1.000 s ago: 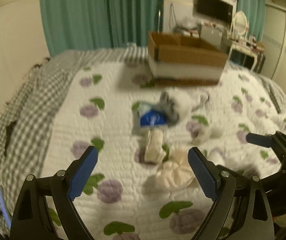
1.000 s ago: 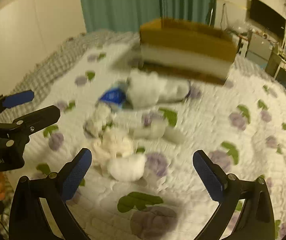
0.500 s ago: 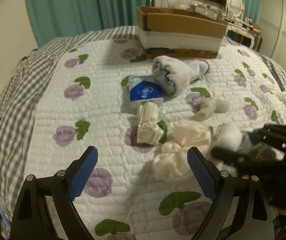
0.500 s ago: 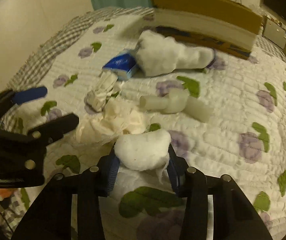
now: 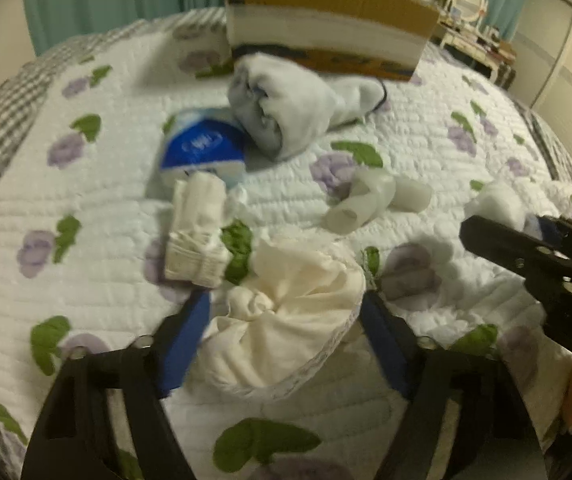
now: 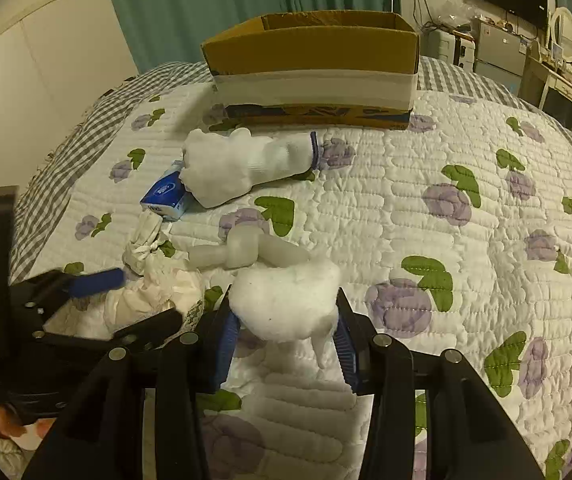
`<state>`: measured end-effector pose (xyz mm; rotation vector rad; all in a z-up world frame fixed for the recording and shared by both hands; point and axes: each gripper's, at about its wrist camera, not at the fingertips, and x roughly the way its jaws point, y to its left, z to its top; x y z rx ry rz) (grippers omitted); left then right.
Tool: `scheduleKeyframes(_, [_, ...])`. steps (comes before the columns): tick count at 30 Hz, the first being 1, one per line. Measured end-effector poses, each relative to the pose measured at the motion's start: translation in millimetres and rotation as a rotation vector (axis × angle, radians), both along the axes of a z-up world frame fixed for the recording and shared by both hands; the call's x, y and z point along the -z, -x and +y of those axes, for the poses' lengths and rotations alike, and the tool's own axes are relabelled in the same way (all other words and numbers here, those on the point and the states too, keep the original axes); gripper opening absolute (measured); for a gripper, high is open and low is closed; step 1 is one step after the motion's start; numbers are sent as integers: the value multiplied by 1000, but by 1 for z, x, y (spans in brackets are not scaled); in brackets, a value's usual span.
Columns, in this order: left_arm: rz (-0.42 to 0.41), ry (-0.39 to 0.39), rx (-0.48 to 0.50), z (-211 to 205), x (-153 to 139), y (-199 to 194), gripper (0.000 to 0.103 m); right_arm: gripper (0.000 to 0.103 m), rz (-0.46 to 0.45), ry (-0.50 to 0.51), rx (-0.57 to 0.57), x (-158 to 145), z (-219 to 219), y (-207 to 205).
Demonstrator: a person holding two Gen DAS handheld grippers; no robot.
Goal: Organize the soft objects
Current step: 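Grasp the cream lace cloth with the left tool while the right tool grasps the white fluffy item, then carry both held items into the cardboard box and open both tools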
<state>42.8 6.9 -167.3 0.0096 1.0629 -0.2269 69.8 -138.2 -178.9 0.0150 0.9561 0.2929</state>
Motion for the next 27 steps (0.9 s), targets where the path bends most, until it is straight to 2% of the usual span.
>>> scheduleKeyframes(1, [10, -4, 3, -2, 3, -1, 63, 43, 2, 2, -2, 2, 1, 0])
scheduleKeyframes(5, [44, -9, 35, -9, 14, 0, 49, 43, 2, 6, -15, 3, 3, 1])
scheduleKeyframes(6, [43, -14, 33, -9, 14, 2, 41, 43, 0, 4, -16, 3, 3, 1])
scheduleKeyframes(10, [38, -1, 38, -7, 6, 9, 34, 43, -12, -3, -19, -3, 2, 6])
scheduleKeyframes(18, [-52, -21, 47, -5, -36, 32, 33, 43, -100, -8, -26, -43, 4, 25])
scheduleKeyframes(27, [-264, -9, 50, -8, -126, 46, 33, 43, -244, 1, -36, -114, 2, 35])
